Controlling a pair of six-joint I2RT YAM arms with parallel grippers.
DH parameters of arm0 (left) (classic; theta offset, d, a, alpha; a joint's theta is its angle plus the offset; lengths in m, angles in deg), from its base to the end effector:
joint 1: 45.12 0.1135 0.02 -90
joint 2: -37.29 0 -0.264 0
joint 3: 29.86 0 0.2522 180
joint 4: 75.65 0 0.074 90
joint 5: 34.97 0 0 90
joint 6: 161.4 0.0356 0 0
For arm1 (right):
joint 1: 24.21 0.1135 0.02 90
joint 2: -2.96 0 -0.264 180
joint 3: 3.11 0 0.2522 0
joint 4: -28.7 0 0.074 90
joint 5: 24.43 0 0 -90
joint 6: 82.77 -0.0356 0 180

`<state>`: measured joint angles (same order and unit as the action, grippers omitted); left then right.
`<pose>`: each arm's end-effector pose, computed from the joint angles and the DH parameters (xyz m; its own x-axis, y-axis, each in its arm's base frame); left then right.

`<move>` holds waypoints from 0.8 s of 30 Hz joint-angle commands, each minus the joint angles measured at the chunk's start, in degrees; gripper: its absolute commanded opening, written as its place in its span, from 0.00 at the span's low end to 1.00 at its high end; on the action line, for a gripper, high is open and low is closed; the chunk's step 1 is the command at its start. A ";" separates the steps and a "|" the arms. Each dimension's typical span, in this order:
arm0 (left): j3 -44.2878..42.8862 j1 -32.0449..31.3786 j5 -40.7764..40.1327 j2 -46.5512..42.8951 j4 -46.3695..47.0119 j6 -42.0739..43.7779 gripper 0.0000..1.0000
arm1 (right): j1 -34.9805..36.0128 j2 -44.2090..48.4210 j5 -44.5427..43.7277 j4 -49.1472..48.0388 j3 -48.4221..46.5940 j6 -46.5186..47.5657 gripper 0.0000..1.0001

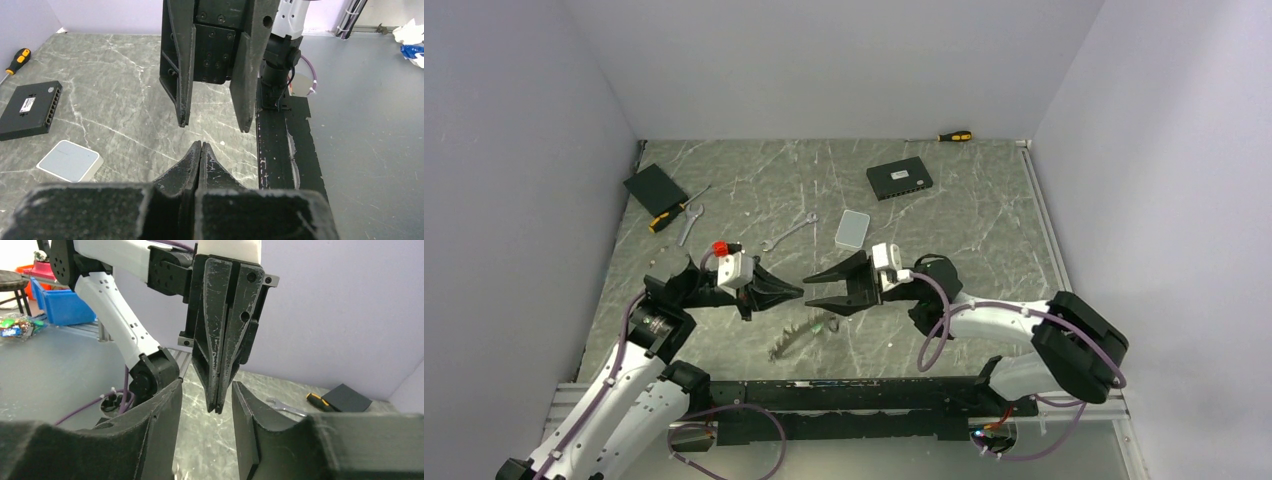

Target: Put the keys on the keyring

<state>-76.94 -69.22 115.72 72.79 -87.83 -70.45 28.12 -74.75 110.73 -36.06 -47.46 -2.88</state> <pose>0.1184 -0.0870 0.3165 0.0070 0.0058 -1.0000 0.9958 0.0907 0.0074 0.1383 0.2205 0.2844 0.1506 0.3975 -0.9051 -0.9695 -0.1198 -0.2139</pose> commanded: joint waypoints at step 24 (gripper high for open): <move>-6.62 0.00 -52.95 -1.73 -16.08 5.65 0.70 | 1.39 -6.16 -31.23 50.19 -13.24 1.28 0.53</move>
<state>-81.40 -69.26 84.00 72.53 -100.90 -65.01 28.45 -75.39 87.11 7.19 -52.33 6.15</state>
